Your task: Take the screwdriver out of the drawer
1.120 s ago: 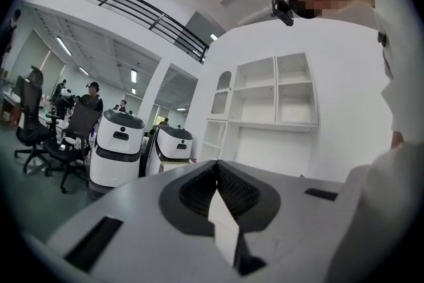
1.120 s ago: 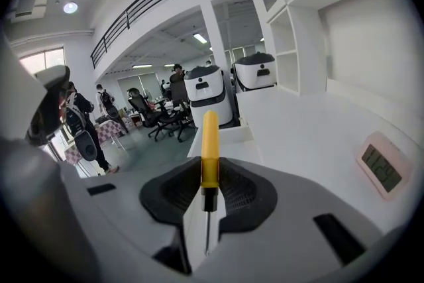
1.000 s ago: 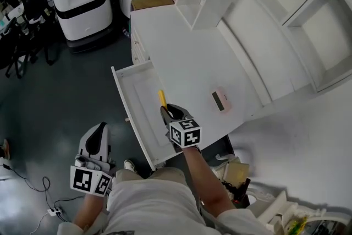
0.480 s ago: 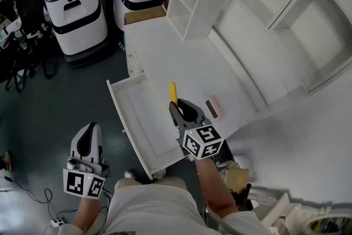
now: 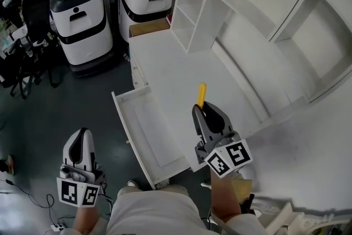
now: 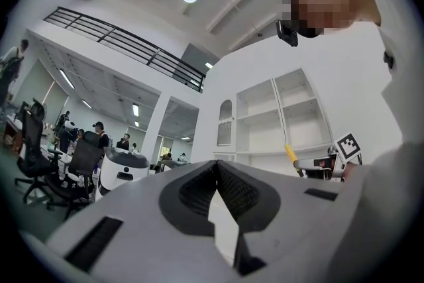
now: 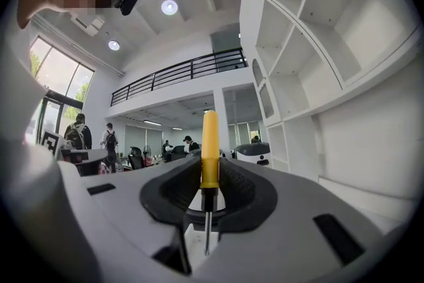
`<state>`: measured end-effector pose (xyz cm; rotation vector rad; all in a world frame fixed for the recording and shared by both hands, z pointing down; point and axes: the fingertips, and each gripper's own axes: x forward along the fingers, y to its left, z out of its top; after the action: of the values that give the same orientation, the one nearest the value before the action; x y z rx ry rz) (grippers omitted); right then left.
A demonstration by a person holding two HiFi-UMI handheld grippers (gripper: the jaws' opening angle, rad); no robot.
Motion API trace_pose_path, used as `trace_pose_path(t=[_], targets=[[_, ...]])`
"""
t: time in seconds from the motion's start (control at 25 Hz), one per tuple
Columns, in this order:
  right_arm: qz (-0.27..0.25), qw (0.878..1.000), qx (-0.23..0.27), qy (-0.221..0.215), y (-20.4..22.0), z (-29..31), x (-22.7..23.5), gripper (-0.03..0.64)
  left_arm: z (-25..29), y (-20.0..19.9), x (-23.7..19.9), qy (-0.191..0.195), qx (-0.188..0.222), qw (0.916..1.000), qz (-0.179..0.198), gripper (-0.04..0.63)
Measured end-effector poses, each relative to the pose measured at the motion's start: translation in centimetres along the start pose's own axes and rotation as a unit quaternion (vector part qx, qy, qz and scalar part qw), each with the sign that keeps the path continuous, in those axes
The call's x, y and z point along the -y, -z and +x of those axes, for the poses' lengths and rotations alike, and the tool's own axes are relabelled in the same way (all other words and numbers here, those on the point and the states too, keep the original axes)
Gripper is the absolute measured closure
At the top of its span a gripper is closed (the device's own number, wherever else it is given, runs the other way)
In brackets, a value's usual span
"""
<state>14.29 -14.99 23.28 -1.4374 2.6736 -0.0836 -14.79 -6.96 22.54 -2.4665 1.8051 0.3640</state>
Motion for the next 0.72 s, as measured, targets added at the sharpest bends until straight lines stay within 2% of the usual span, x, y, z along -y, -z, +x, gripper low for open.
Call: trace_pose_path(t=[0.4, 0.72], targets=[[-0.033, 0.997, 0.071, 0.013, -5.7, -3.1, -0.6, 0.523, -1.2, -3.1, -2.8, -0.035, 0.027, 0.9988, 0.018, 0.58], [-0.057, 0.993, 0.09, 0.044, -6.9, -6.0, -0.5, 0.523, -2.2, -3.9, -4.6, -0.06, 0.031, 0.9975, 0.022, 0.58]])
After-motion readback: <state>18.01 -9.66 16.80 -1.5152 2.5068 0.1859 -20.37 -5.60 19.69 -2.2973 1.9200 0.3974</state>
